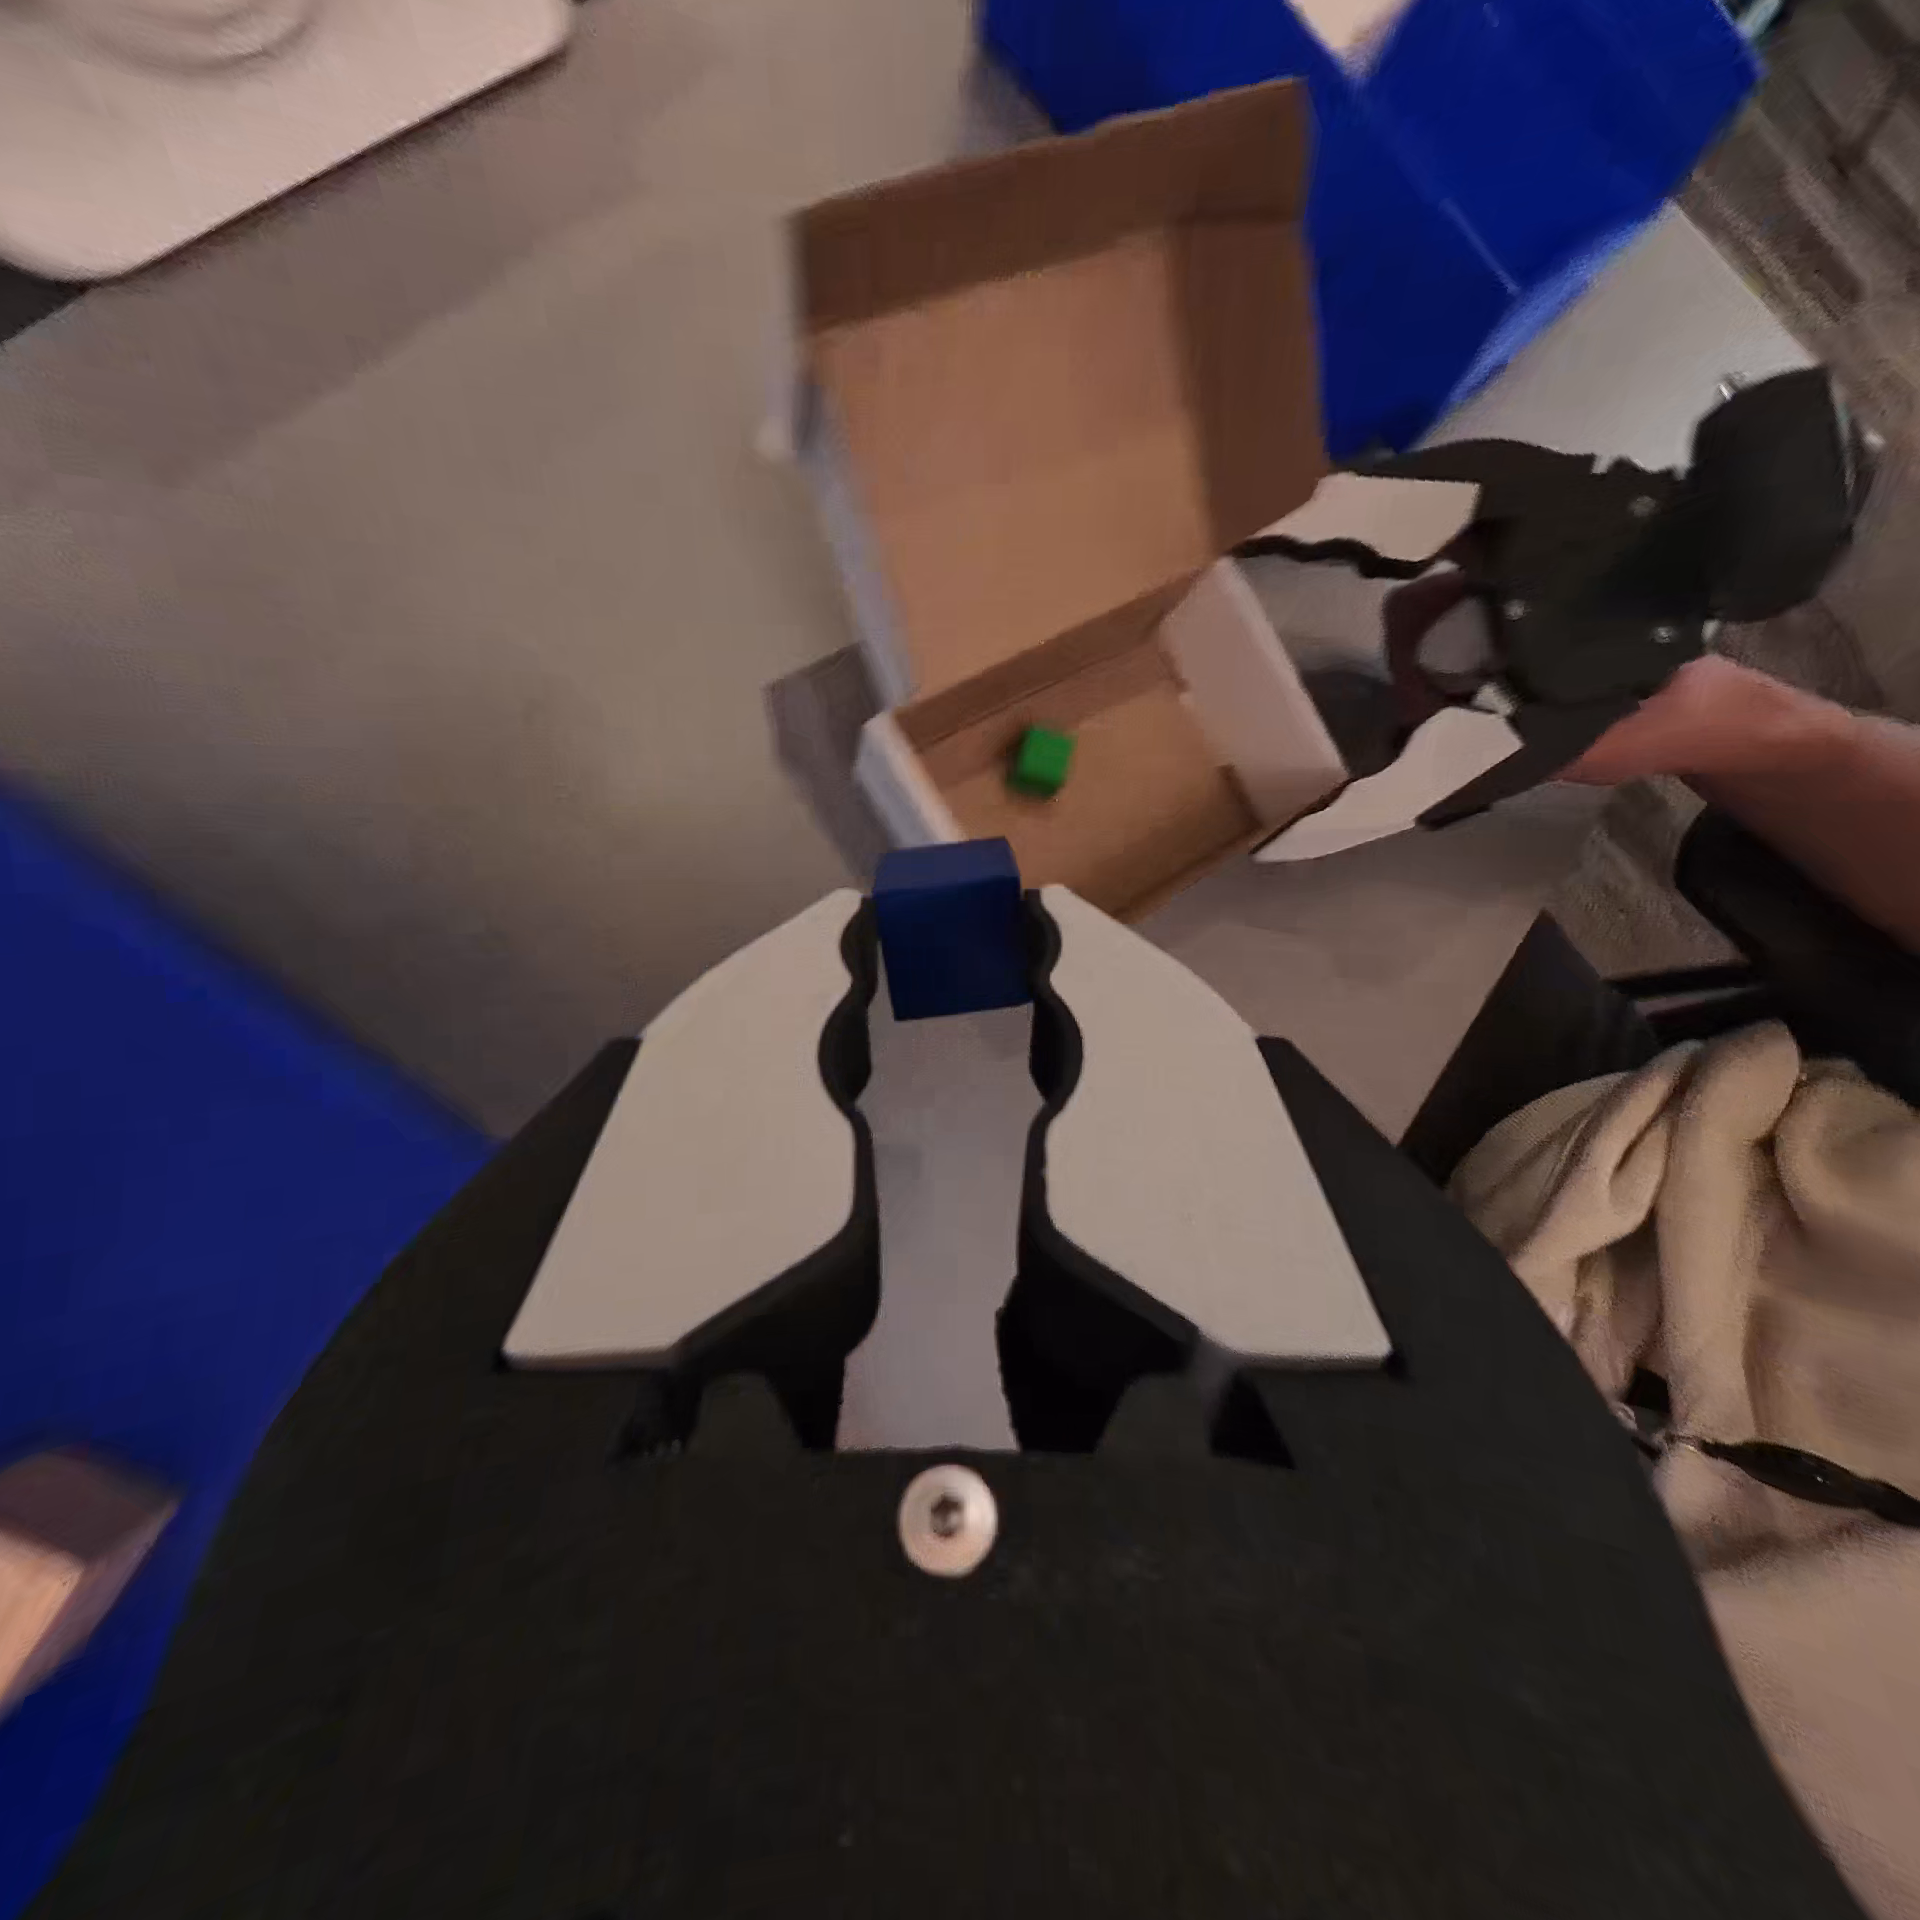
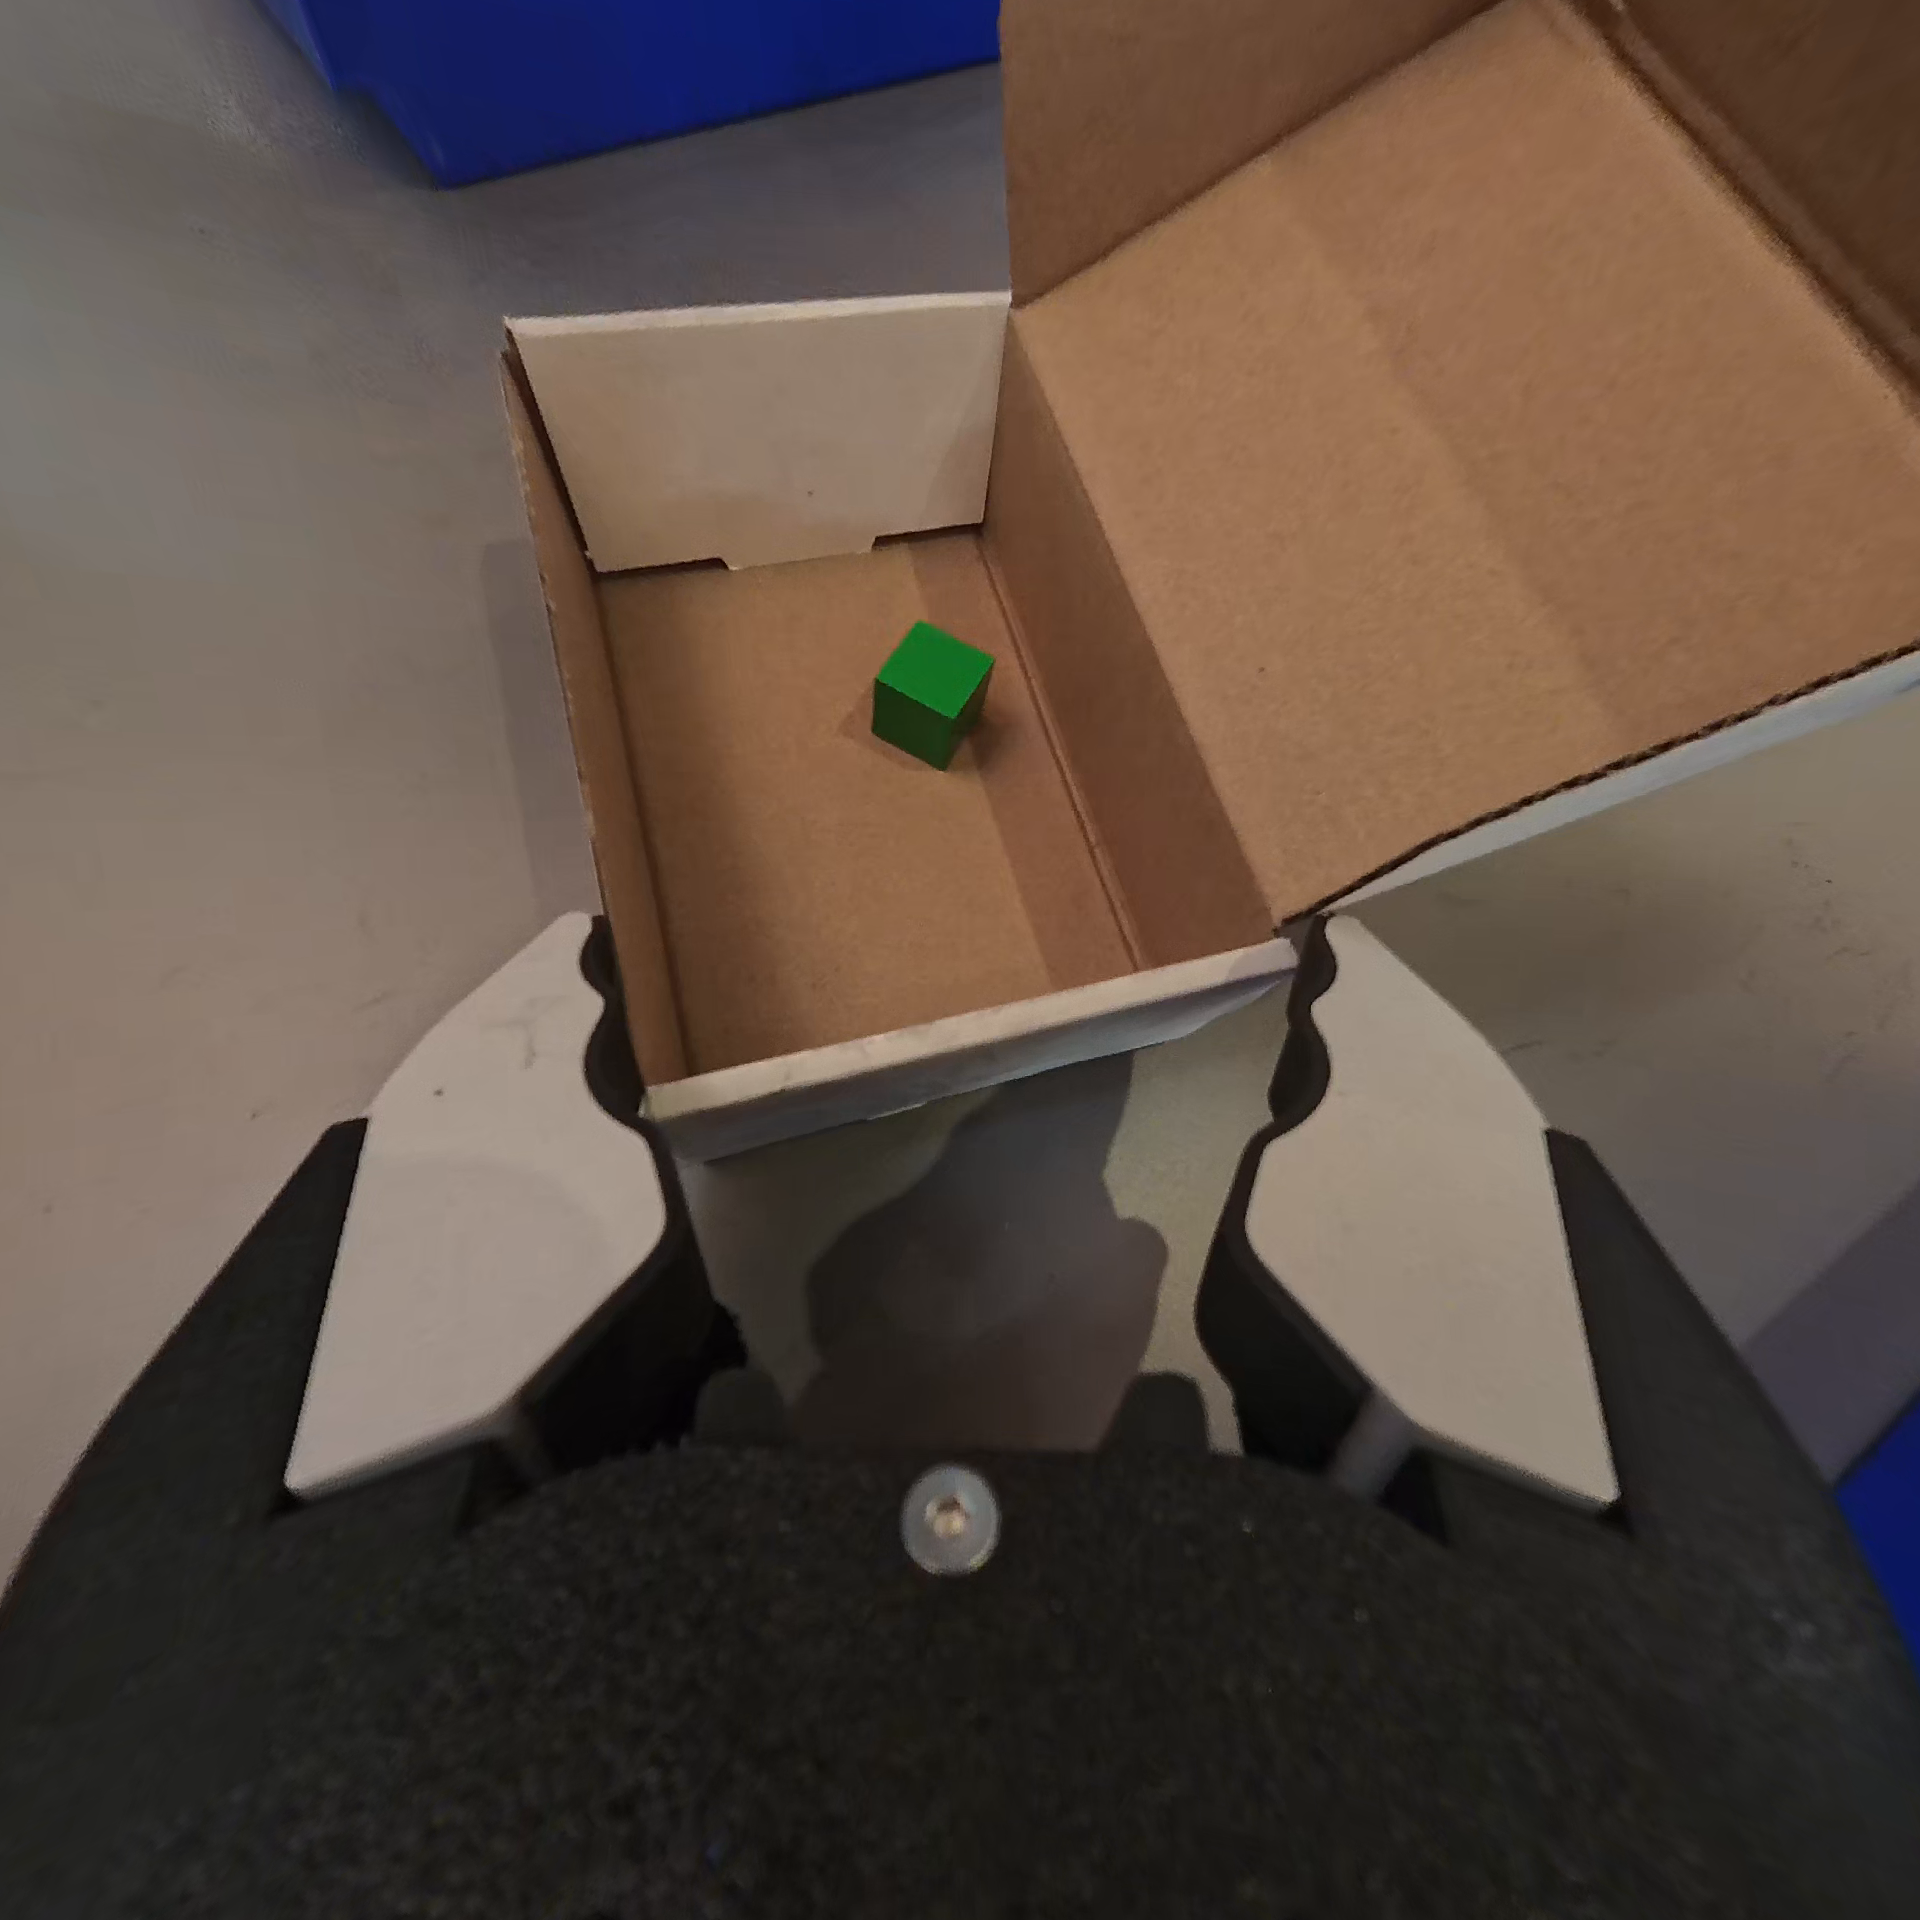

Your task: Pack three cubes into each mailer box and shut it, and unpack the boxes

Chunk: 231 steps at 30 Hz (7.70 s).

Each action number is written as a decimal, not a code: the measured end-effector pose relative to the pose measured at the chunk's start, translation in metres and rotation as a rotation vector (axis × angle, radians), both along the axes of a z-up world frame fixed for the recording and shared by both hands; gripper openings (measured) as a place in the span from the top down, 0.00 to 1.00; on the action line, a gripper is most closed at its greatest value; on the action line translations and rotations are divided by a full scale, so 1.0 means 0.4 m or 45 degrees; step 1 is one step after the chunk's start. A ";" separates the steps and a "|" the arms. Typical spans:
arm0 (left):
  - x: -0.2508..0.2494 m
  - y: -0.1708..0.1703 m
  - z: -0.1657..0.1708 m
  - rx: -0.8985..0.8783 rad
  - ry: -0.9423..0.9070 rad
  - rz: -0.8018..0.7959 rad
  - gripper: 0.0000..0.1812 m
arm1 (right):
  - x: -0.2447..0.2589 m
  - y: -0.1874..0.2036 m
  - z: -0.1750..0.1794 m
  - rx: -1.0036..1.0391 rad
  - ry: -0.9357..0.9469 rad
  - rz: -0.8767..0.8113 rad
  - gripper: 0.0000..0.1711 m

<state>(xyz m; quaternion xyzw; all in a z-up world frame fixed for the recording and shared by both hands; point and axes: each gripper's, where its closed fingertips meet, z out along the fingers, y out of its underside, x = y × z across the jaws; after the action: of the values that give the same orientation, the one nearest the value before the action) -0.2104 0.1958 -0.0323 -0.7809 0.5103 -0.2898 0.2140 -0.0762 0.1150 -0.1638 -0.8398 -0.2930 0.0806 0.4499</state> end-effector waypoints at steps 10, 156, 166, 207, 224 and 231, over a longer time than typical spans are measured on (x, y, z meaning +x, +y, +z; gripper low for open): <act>0.358 -0.153 -0.323 -0.001 0.474 -0.232 0.85 | 0.000 0.002 0.001 0.019 0.017 -0.013 0.30; 0.073 -0.232 -0.146 0.600 -0.250 -0.102 0.85 | 0.027 -0.133 0.231 0.646 -0.210 -0.189 0.80; 0.039 -0.365 -0.166 0.439 -0.200 -0.196 0.95 | 0.011 -0.240 0.189 0.215 0.029 -0.195 0.90; 0.071 -0.324 -0.395 0.479 0.107 -0.250 1.00 | 0.039 -0.164 0.004 0.045 -0.084 -0.219 0.95; 0.054 -0.259 -0.298 0.727 0.033 0.013 0.96 | 0.035 -0.166 0.025 -0.004 0.025 -0.268 0.96; 0.055 -0.222 -0.356 0.653 0.094 0.022 0.98 | 0.036 -0.140 -0.029 -0.096 0.028 -0.277 0.97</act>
<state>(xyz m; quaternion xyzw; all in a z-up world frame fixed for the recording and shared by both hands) -0.1885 0.1069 -0.1749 -0.7155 0.5679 -0.1202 0.3887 -0.0617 0.0589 -0.1753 -0.8821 -0.1919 0.0513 0.4272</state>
